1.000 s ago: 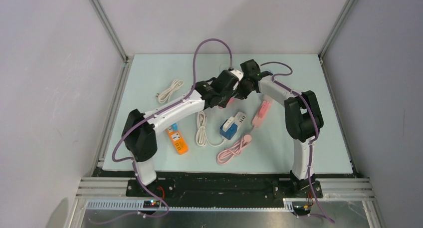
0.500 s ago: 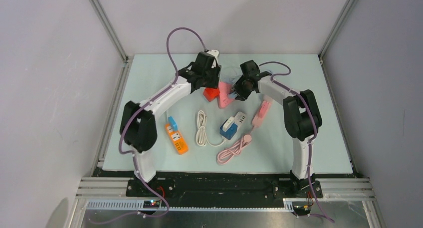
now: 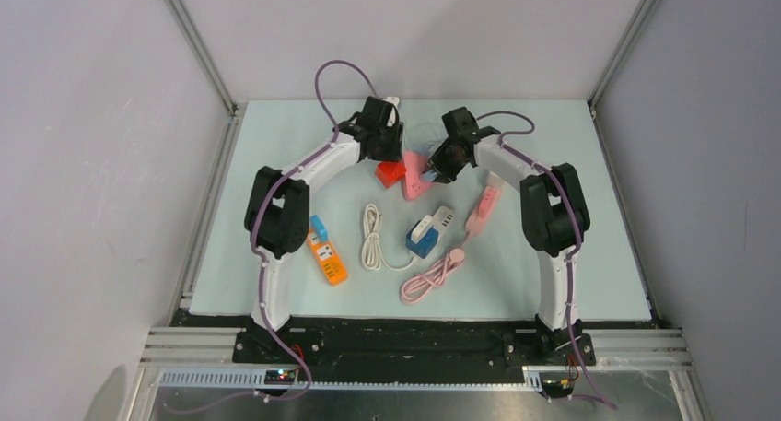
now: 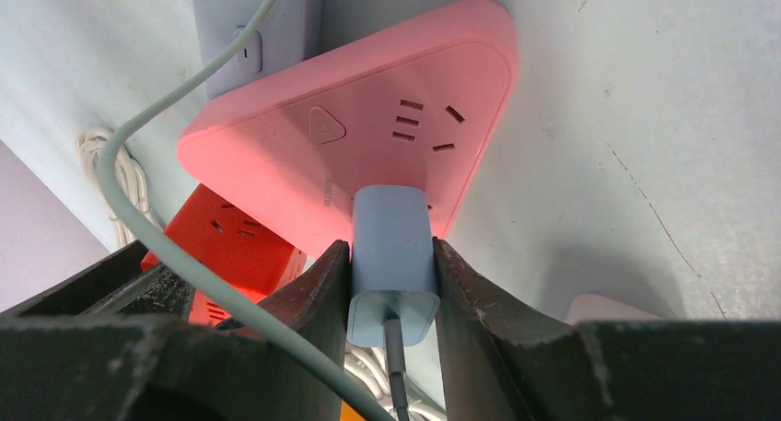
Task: Insert the plug
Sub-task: Press the plug into the socket.
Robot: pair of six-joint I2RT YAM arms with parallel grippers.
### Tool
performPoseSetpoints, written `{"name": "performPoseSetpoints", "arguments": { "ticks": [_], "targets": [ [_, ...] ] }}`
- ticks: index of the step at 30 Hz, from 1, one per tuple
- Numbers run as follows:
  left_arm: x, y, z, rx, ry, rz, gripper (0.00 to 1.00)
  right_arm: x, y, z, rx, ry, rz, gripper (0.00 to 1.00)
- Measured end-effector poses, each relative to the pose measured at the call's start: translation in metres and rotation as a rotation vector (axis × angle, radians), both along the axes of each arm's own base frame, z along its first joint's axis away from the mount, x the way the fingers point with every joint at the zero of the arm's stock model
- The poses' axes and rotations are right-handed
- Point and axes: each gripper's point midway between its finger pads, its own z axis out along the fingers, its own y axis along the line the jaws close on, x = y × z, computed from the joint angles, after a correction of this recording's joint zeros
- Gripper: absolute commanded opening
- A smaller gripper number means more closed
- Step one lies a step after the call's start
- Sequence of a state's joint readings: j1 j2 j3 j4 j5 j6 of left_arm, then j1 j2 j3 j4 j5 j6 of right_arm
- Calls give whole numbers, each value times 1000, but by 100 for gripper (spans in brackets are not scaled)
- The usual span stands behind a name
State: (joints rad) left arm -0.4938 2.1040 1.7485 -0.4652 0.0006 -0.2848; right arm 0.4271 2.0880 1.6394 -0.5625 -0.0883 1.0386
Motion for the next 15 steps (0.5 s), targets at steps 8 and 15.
{"name": "performPoseSetpoints", "arguments": {
  "ticks": [8,15],
  "targets": [
    [2,0,-1,-27,8,-12,43,1,1,-1,-3,39,9,0],
    [2,1,0,-39,13,-23,43,4,5,-5,-10,113,27,0]
  ]
}}
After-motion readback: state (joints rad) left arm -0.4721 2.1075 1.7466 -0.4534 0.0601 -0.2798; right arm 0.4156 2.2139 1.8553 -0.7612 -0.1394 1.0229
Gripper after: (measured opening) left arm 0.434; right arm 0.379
